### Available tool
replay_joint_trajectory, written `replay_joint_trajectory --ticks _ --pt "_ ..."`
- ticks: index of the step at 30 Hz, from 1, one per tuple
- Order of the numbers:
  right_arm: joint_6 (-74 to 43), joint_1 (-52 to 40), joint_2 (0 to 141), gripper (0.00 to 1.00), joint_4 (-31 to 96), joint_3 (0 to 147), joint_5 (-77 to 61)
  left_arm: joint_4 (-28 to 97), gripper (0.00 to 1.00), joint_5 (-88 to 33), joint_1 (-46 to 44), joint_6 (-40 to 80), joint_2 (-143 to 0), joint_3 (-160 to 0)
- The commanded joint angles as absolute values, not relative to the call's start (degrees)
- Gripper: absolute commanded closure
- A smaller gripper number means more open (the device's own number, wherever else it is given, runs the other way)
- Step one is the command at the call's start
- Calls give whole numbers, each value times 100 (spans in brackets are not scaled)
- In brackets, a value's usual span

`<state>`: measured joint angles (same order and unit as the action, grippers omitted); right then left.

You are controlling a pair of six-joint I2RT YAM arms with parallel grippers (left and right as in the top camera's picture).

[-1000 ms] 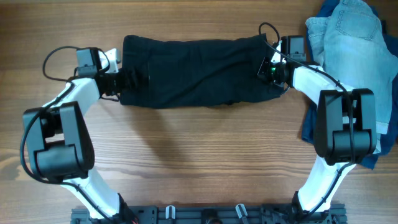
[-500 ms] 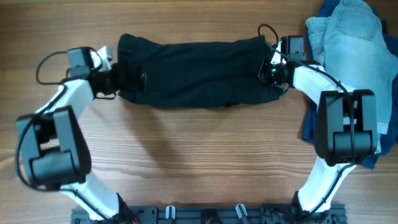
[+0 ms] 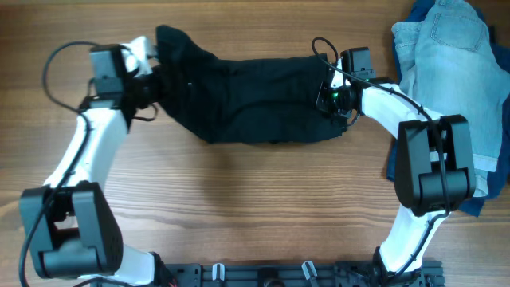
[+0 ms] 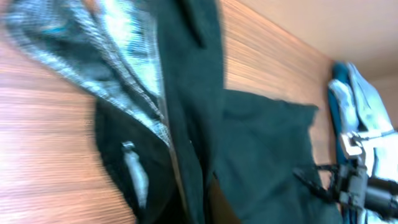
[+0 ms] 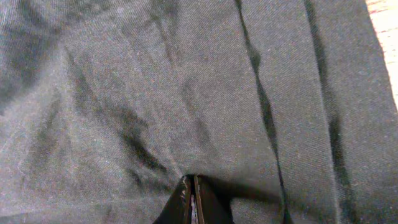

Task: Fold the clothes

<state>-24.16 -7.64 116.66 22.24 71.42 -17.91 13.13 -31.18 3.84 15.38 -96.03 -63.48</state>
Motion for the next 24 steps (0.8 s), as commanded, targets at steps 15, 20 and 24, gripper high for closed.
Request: replay_joint_trajectory --ticks 15,20,24 --pt "-2502 -895 11874 96 2425 6963 -1653 -202 96 -2049 -2764 1728 -9454 -6381" --pt "-2416 -893 11874 96 2453 6965 -1653 -410 96 -1684 -3065 2023 -9695 -6381" --pt "-2252 -893 11673 96 2397 7131 -1662 -416 96 -1684 -3065 2023 -9723 -6381"
